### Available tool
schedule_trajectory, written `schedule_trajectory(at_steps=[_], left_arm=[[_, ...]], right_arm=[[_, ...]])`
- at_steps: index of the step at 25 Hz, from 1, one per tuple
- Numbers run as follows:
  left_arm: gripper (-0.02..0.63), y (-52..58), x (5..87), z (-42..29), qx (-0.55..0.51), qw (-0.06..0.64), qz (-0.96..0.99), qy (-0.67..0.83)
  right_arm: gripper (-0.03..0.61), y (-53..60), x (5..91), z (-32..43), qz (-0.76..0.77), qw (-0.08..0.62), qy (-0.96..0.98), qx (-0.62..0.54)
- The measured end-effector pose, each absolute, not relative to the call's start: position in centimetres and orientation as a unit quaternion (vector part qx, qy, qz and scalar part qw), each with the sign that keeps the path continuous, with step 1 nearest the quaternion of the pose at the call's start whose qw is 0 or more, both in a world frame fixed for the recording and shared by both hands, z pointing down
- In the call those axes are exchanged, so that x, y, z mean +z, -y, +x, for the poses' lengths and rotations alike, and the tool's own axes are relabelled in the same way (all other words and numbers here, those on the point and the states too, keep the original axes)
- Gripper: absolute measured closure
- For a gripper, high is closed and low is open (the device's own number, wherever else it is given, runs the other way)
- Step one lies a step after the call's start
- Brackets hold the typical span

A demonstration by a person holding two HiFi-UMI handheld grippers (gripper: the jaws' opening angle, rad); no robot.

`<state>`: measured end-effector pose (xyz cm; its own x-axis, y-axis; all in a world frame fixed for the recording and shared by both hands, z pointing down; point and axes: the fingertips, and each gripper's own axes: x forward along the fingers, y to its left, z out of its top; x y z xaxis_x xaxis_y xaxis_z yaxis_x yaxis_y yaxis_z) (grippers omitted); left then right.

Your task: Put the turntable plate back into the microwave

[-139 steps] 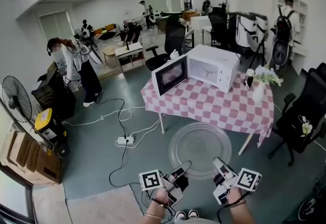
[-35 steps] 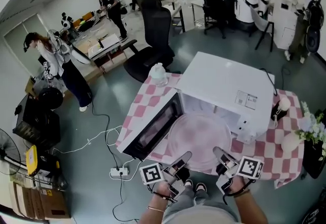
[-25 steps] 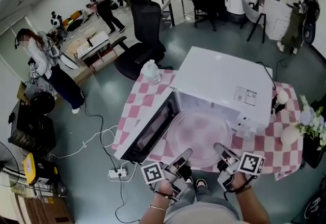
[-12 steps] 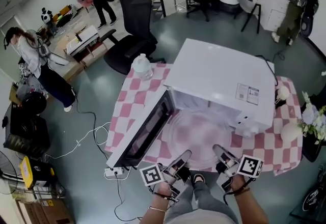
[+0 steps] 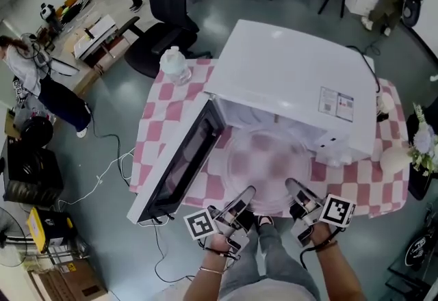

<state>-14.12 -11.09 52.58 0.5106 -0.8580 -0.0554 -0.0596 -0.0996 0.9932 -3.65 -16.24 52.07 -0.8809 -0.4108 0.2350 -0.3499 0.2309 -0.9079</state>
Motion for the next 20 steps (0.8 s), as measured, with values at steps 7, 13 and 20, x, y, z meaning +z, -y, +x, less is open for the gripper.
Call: schedule_trajectory(at_steps=[7,13,20], left_arm=[[0.578,11.6,53.0,-13.4,-0.36,0.573,0.652,0.342],[0.58,11.9,53.1,-13.3,-0.369,0.576,0.646,0.339],[0.58,12.3,52.7,-13.9,-0.374,0.569,0.648,0.342]], right_arm=[[0.485,16.7,52.6,-2.9,-0.248,0.026,-0.782,-0.571],[0.48,17.0,52.5,-3.0,-0.249,0.025,-0.786,-0.566],[0.456,17.1,52.5,-2.3,-0.267,0.011,-0.783,-0.561]])
